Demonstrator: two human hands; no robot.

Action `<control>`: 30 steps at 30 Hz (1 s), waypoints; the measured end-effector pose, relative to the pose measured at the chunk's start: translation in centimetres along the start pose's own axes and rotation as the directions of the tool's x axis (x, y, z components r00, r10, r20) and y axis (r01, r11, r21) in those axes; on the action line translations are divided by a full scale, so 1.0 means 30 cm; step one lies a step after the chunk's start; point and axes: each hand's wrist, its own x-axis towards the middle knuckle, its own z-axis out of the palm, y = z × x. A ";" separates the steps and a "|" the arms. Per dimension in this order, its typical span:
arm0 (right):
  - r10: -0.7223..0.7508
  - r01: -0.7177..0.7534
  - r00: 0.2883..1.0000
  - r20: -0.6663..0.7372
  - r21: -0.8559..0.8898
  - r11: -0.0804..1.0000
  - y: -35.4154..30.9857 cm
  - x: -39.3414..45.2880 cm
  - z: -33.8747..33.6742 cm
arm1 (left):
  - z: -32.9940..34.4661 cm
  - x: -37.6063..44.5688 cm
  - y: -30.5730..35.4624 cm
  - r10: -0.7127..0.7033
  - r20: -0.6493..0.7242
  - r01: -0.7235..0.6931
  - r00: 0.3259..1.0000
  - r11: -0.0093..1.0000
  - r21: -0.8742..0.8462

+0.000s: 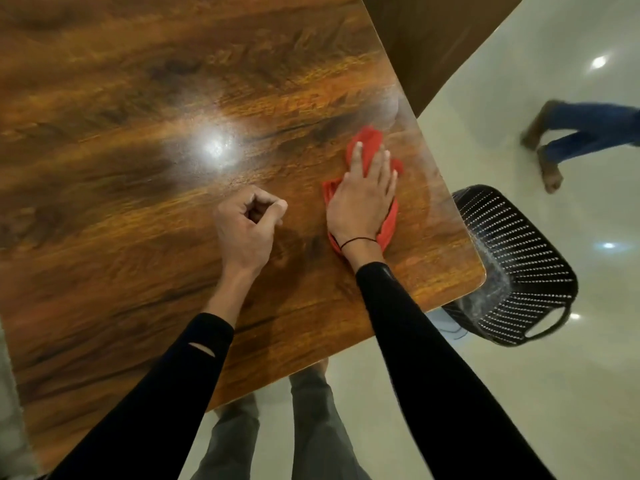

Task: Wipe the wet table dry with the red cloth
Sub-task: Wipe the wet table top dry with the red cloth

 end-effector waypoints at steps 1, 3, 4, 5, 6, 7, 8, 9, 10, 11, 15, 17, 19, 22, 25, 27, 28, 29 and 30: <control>-0.154 0.154 0.987 0.040 -0.001 0.988 0.019 0.027 0.003 | 0.013 0.004 0.003 -0.002 0.009 0.002 1.000 1.000 0.001; -0.429 0.429 0.897 0.106 0.022 0.903 0.081 0.094 -0.004 | 0.040 0.017 0.010 -0.015 0.015 0.015 1.000 1.000 -0.013; -0.498 0.500 0.857 0.131 0.021 0.866 0.109 0.128 -0.012 | 0.055 0.025 0.017 -0.020 0.017 0.020 1.000 1.000 -0.014; -0.511 0.514 0.848 0.141 0.012 0.858 0.128 0.158 -0.017 | 0.072 0.034 0.028 -0.019 0.024 0.019 1.000 1.000 -0.008; -0.468 0.472 0.875 0.127 -0.002 0.882 0.136 0.181 -0.020 | 0.091 0.043 0.039 -0.012 0.040 0.012 0.999 1.000 0.001; -0.381 0.384 0.920 0.088 -0.015 0.923 0.132 0.199 -0.021 | 0.112 0.054 0.050 0.000 0.064 -0.001 0.998 1.000 0.010; -0.268 0.269 0.963 0.038 -0.028 0.963 0.119 0.211 -0.019 | 0.132 0.068 0.063 0.012 0.088 -0.014 0.996 1.000 0.019; -0.146 0.146 0.989 0.000 -0.041 0.988 0.097 0.216 -0.014 | 0.152 0.083 0.074 0.018 0.107 -0.021 0.994 0.999 0.027; -0.038 0.037 0.999 -0.025 -0.049 0.998 0.070 0.213 -0.005 | 0.172 0.100 0.084 0.016 0.115 -0.020 0.993 0.999 0.031; 0.043 -0.045 0.998 -0.037 -0.044 0.998 0.046 0.200 0.003 | 0.189 0.118 0.091 0.012 0.112 -0.015 0.994 0.999 0.029; -0.227 0.227 0.973 0.035 0.015 0.974 0.044 0.086 0.008 | 0.226 0.173 0.102 -0.002 0.065 0.001 0.998 1.000 0.014; -0.553 0.545 0.824 0.127 0.089 0.833 0.138 0.076 -0.012 | 0.229 0.189 0.092 -0.009 0.079 0.008 0.997 1.000 0.014; -0.656 0.649 0.740 0.147 0.098 0.754 0.226 0.152 -0.033 | 0.228 0.201 0.083 -0.025 0.099 0.023 0.995 1.000 0.019; -0.418 0.417 0.907 0.059 0.029 0.909 0.248 0.318 -0.035 | 0.229 0.221 0.079 -0.030 0.084 0.028 0.996 0.999 0.032; -0.204 0.204 0.979 0.012 -0.007 0.979 0.176 0.472 -0.020 | 0.244 0.230 0.086 -0.028 0.089 0.024 0.996 0.999 0.037; -0.090 0.090 0.996 0.020 0.008 0.996 0.133 0.548 -0.002 | 0.262 0.227 0.095 -0.016 0.121 0.011 0.993 0.999 0.039; -0.035 0.034 0.999 0.021 0.014 0.999 0.122 0.570 0.008 | 0.274 0.226 0.099 -0.012 0.139 0.006 0.990 0.999 0.044; 0.004 -0.005 1.000 0.018 0.012 1.000 0.119 0.577 0.020 | 0.286 0.222 0.105 -0.010 0.152 0.003 0.988 0.999 0.047; 0.023 -0.023 1.000 0.011 0.005 1.000 0.122 0.570 0.027 | 0.299 0.216 0.112 -0.006 0.160 -0.002 0.987 0.999 0.050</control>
